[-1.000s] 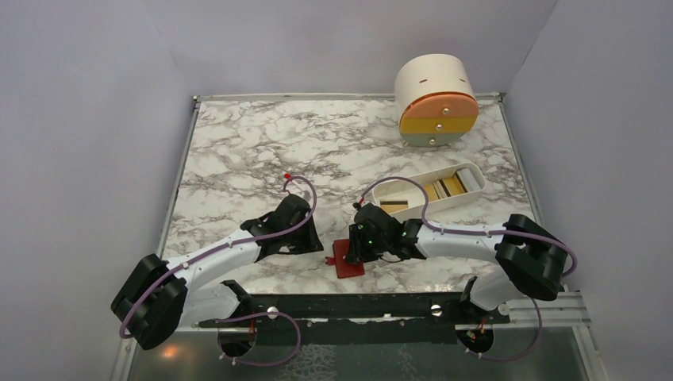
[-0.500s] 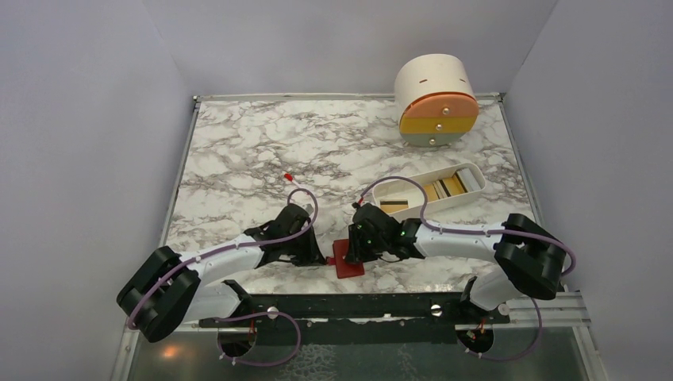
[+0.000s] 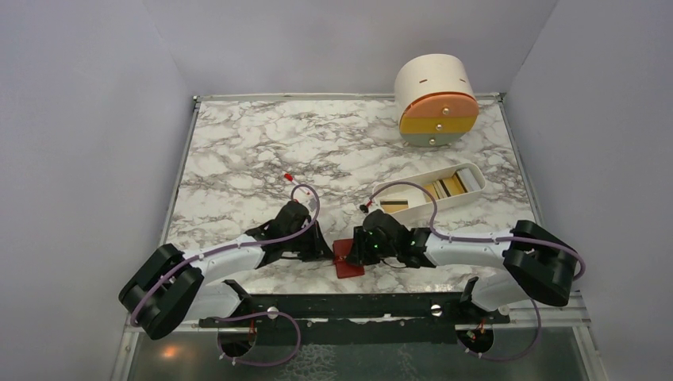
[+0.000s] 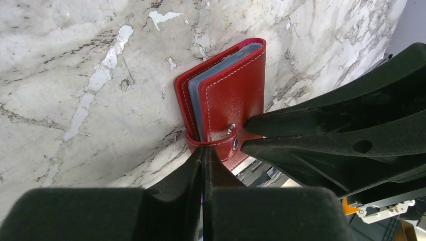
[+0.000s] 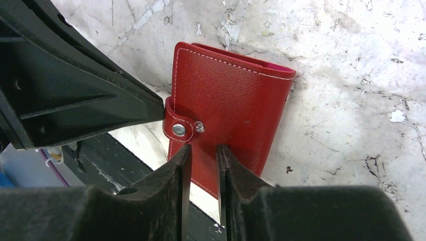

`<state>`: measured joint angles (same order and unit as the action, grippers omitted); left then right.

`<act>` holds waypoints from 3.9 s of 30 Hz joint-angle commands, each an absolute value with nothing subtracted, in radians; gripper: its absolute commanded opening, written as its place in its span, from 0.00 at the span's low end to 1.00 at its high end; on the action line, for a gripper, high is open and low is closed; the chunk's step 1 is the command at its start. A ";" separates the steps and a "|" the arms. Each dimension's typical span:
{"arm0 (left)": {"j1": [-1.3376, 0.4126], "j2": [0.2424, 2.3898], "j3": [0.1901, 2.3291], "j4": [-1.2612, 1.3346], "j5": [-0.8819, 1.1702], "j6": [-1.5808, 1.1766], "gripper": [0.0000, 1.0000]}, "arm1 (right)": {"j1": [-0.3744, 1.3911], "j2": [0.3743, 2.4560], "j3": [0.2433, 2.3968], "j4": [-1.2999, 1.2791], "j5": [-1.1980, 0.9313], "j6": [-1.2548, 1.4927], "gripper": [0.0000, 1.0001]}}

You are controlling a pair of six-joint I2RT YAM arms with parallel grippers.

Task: Put the credit cards into the card holder
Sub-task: Close the card holder at the center of the board.

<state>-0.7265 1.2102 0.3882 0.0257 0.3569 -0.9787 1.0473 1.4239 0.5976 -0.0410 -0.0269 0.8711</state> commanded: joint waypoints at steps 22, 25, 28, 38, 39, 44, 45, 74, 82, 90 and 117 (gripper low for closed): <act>-0.728 1.245 0.394 0.092 0.373 -0.981 0.05 | 1.054 1.451 0.564 0.146 -0.050 0.956 0.44; -0.727 1.250 0.397 0.092 0.378 -0.975 0.05 | 1.054 1.432 0.580 0.115 -0.031 0.955 0.40; -0.727 1.249 0.398 0.087 0.386 -0.971 0.05 | 1.053 1.411 0.608 0.054 -0.012 0.945 0.36; -0.727 1.224 0.417 0.049 0.399 -0.962 0.09 | 1.053 1.421 0.687 -0.077 0.037 0.923 0.34; -0.727 1.228 0.416 0.049 0.400 -0.961 0.09 | 1.054 1.430 0.695 -0.081 0.038 0.919 0.34; -0.727 1.243 0.407 0.049 0.405 -0.962 0.09 | 1.053 1.481 0.730 -0.091 0.029 0.902 0.33; -0.727 1.245 0.406 0.049 0.408 -0.960 0.09 | 1.054 1.491 0.741 -0.101 0.030 0.898 0.33; -0.735 1.273 0.406 0.040 0.389 -0.931 0.09 | 1.054 1.526 0.711 -0.064 -0.032 0.881 0.09; -0.734 1.202 0.435 -0.032 0.347 -0.940 0.19 | 1.054 1.498 0.699 -0.067 -0.023 0.879 0.01; -0.733 1.128 0.492 -0.105 0.272 -0.935 0.22 | 1.053 1.455 0.697 -0.105 0.006 0.883 0.01; -0.733 1.277 0.483 -0.057 0.224 -0.870 0.16 | 1.053 1.503 0.725 -0.037 -0.032 0.885 0.26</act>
<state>-0.7284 1.2675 0.5049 -0.0822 0.2493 -0.8867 1.0481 1.4704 0.7002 -0.0711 -0.0151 0.8886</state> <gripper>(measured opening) 0.161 0.252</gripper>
